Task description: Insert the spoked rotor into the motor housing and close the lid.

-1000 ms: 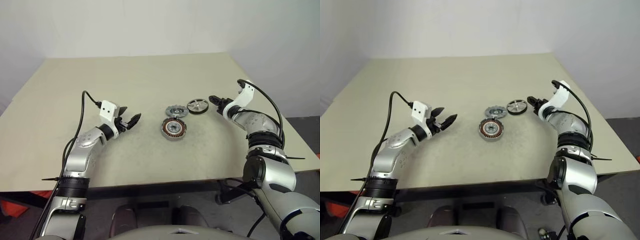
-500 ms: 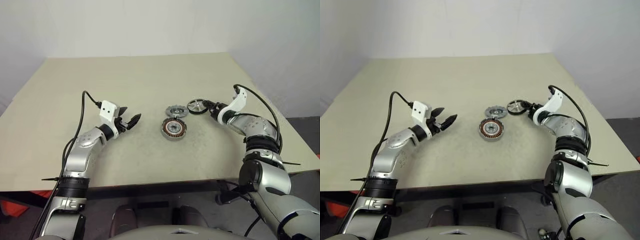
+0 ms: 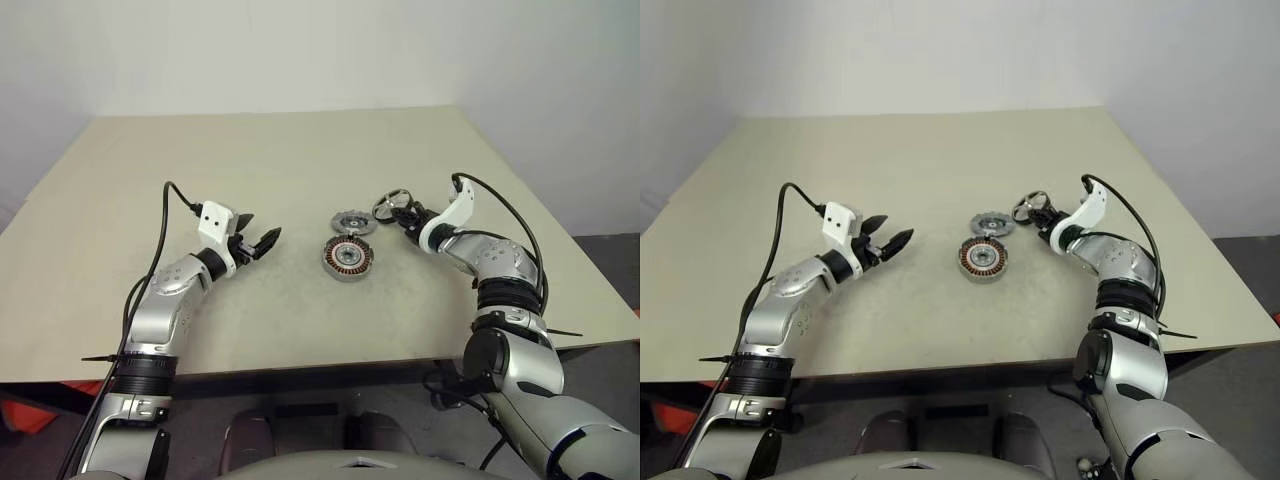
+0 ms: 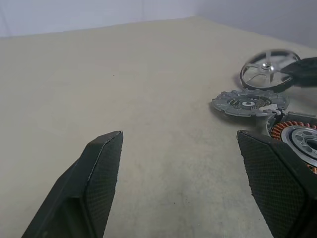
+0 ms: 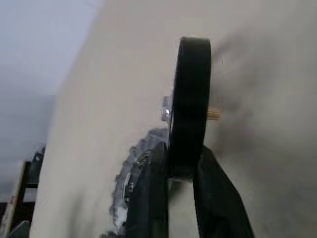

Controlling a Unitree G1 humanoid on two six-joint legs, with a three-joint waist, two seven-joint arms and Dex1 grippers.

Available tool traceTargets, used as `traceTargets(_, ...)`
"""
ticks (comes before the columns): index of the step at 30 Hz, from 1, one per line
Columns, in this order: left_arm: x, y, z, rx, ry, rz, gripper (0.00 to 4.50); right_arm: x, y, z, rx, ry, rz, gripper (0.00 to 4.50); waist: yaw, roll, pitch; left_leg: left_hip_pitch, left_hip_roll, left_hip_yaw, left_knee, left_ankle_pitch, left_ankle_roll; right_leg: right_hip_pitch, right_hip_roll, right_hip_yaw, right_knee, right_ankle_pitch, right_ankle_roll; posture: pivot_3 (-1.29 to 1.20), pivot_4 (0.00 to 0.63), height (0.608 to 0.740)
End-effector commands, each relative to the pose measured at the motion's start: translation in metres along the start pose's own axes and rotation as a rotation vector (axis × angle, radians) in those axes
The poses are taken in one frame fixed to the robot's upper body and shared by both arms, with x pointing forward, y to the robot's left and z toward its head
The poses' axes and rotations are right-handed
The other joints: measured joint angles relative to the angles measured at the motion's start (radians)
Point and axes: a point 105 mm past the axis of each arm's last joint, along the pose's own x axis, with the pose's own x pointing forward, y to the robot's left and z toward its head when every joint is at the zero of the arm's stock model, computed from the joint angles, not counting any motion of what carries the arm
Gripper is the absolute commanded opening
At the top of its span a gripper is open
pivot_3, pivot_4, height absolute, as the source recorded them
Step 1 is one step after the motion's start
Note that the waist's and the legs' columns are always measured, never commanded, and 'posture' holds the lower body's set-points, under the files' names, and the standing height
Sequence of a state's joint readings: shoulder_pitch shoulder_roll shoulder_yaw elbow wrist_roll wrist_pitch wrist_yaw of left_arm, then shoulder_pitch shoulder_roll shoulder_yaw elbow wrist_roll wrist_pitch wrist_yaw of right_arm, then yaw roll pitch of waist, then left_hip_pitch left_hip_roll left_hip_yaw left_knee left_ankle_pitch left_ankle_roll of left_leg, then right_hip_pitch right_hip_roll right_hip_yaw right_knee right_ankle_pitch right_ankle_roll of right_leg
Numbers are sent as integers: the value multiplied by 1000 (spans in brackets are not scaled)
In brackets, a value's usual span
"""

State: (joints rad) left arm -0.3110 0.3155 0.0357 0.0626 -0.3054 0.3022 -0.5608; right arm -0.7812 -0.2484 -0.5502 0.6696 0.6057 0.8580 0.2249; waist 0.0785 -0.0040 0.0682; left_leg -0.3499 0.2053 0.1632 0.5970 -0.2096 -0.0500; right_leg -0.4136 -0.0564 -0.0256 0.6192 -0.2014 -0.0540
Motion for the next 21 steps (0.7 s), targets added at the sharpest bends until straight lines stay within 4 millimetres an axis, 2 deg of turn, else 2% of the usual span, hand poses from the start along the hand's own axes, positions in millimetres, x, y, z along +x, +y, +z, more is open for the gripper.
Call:
traceTargets(1, -1, 1, 14, 43, -43, 1, 3861, -1, 10, 16, 3, -69, 23, 313, 1, 0, 0, 0, 0, 0, 0, 0, 0, 0, 0, 0, 0, 0, 0, 0, 0, 740)
traceTargets(5, -1, 2, 14, 44, -40, 0, 3861, -1, 19, 24, 63, -117, 65, 313, 1, 0, 0, 0, 0, 0, 0, 0, -1, 0, 0, 0, 0, 0, 0, 0, 0, 740)
traceTargets(13, 0, 0, 13, 44, -38, -4, 3861, -11, 53, 37, 153, -152, 271, 313, 1, 0, 0, -3, 0, 0, -1, 0, 0, -3, 0, 0, 0, 0, 0, 0, 0, 740)
traceTargets(18, 1, -1, 12, 41, -35, -7, 3861, -26, 72, 22, 194, -34, 400, 313, 3, 0, 0, -2, 0, 0, -1, 0, 0, -3, 0, 0, 0, 0, 0, 0, 0, 740)
traceTargets(21, 2, -2, 10, 38, -29, -15, 3861, -42, 82, -4, 181, 91, 468, 313, 11, 0, 0, -2, 0, 0, -1, 0, 0, -3, 0, 0, 0, 0, 0, 0, 0, 740)
